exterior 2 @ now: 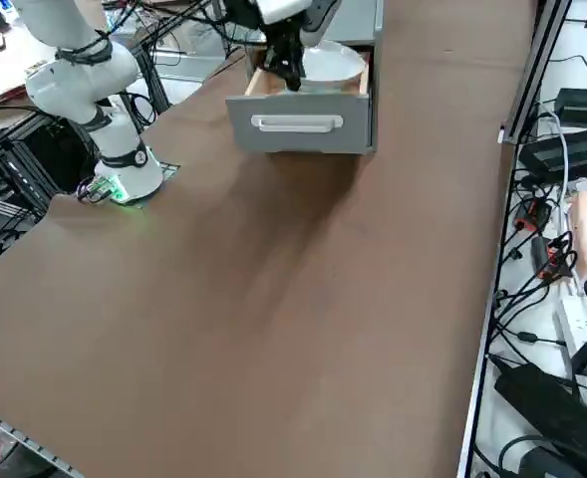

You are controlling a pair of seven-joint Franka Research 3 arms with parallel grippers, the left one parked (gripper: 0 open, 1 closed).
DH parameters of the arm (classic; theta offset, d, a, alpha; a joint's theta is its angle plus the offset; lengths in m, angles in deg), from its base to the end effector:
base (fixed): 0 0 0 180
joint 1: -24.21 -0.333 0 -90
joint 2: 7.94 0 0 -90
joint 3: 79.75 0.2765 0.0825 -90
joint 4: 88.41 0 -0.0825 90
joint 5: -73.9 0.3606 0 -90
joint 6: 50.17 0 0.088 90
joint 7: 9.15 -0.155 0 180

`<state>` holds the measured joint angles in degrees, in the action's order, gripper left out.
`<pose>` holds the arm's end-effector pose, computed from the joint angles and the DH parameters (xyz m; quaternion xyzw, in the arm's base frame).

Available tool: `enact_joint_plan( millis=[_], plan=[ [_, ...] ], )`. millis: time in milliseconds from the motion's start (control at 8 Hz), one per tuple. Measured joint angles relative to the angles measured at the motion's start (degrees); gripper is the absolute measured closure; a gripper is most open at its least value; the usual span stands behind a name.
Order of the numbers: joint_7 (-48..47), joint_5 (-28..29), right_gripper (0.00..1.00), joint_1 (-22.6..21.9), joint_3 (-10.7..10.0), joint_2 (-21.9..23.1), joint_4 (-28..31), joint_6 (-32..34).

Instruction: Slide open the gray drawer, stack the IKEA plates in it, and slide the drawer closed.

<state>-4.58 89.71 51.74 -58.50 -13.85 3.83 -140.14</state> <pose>0.5448 -0.0238 0.4752 -0.9852 0.0236 0.0522 0.1614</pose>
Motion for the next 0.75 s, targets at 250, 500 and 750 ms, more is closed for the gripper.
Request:
enact_joint_plan(
  millis=[250,500,750],
  plan=[
    [-0.4,-5.41,1.0,-6.47,0.21,1.76,3.83,-0.03],
    [-3.18,-9.18,1.0,-12.3,0.27,2.0,5.55,-0.18],
    [-9.15,-10.16,1.0,-17.9,0.28,1.68,7.52,-3.1]
  ],
)
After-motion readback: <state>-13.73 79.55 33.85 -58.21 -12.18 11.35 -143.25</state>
